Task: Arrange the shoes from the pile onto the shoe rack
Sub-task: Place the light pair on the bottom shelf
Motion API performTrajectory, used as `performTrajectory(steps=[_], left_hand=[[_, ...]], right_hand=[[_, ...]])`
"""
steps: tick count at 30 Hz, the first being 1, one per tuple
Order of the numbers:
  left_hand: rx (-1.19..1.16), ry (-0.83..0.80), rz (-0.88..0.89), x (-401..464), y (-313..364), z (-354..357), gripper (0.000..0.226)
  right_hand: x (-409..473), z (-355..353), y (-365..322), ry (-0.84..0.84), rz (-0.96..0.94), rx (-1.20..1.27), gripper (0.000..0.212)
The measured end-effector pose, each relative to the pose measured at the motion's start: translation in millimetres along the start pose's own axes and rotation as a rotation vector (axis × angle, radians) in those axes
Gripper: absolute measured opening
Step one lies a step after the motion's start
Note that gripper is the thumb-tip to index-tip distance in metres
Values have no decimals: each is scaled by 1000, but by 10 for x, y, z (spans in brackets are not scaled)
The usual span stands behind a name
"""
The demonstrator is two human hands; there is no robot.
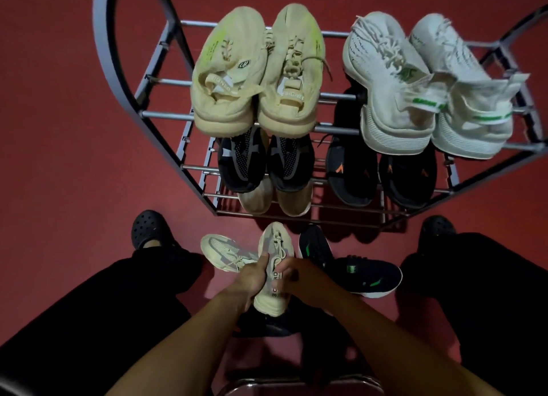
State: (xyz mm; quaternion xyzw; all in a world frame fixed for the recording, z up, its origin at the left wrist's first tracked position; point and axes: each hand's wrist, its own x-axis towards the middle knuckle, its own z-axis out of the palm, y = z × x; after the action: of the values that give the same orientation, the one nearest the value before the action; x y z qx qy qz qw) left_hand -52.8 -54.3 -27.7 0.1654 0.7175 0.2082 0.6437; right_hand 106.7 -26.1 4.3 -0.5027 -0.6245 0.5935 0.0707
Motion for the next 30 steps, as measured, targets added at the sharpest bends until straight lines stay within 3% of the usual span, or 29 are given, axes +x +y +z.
performTrajectory(steps=[4, 7, 9, 12, 13, 17, 20, 23, 26, 30], left_hand=[[327, 27, 113, 105, -16, -111, 75], [576, -39, 163, 115, 10, -232, 70], [614, -176, 209, 63, 69, -299, 65], [630, -345, 263, 56, 122, -452, 66], [613, -373, 265, 67, 128, -512, 67], [539, -394, 257, 97, 100, -716, 73], [353, -112, 248, 201, -3, -925, 65], [-95, 101, 132, 242, -173, -1176, 59], [-365, 66, 30, 122, -256, -1181, 41], [-445, -80, -22, 169, -369, -1052, 38]], right_hand=[[46, -14, -2, 43, -243, -175, 19], [152, -3, 133, 150, -219, -147, 13], [264, -9, 290, 116, -107, -233, 35], [372, -53, 455, -81, 91, -417, 80], [379, -84, 438, -152, 135, -413, 79], [479, -76, 335, -294, 193, -330, 38], [607, 73, 373, -193, 197, -196, 39], [756, 284, 397, -53, 233, -88, 27], [907, 487, 310, 95, 269, 13, 22], [1171, 880, 214, 63, 255, -39, 14]])
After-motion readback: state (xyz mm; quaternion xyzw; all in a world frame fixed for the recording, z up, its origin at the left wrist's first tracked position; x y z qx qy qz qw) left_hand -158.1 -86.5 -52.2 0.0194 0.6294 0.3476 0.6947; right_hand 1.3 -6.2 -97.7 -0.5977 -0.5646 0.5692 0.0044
